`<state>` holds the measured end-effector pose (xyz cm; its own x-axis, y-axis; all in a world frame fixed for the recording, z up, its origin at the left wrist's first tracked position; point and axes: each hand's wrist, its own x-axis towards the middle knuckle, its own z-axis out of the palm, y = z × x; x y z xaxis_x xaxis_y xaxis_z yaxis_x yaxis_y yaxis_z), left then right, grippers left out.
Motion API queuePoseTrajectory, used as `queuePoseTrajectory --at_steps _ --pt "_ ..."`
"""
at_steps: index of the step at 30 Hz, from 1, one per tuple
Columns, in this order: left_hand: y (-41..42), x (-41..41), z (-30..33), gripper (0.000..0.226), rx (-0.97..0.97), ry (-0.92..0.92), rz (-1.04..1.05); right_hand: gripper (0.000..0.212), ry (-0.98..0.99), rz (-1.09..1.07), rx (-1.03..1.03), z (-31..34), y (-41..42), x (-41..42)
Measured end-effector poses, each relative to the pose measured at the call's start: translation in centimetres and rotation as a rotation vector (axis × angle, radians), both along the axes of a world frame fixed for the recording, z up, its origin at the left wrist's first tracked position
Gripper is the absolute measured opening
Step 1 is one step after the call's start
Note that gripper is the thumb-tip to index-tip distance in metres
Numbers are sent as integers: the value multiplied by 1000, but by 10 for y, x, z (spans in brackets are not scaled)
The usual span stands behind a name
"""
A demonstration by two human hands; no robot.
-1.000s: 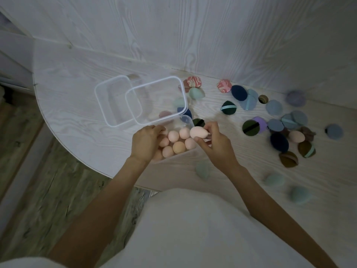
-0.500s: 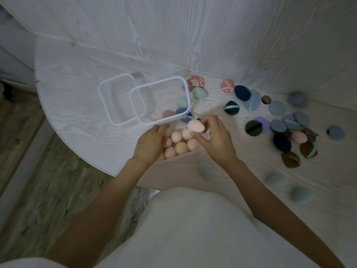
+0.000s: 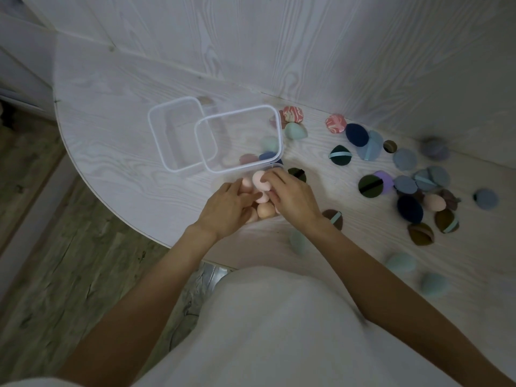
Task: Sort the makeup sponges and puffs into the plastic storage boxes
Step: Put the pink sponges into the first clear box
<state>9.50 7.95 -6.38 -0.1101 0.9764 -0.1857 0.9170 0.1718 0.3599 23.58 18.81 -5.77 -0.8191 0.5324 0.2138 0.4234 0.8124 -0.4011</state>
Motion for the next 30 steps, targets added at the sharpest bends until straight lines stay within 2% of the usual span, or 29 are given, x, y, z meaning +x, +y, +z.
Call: queuePoseTrajectory --at_steps 5,7,9,11,13,15,17,19,22,25,30 --pt "-2 -2 1 41 -14 -22 -9 17 -129 -17 179 -6 8 -19" --pt "-1 -1 -1 38 -36 -21 -7 10 -269 5 203 -2 12 -18" --pt "-1 0 -2 40 -51 -11 -9 17 -460 5 97 2 12 -21" --pt "-2 0 -1 39 -52 -6 -10 25 -612 18 132 3 14 -30" --pt "-2 0 1 42 -52 -16 -12 21 -698 59 206 5 15 -36" --pt "-3 -2 0 49 -61 -23 -12 10 -686 70 290 8 17 -34" --pt "-3 -2 0 52 -46 -25 -22 17 -632 90 342 9 16 -28" --pt "-4 -2 1 53 -39 -33 -43 9 -642 146 351 5 14 -27" --pt "-4 -2 1 51 -25 -38 -56 24 -721 209 333 -3 6 -39" --pt "-5 -2 0 46 -7 -56 -25 26 -672 138 256 -7 7 -42" --pt "-4 -3 -6 42 31 -61 11 20 -478 -53 55 -2 10 -27"
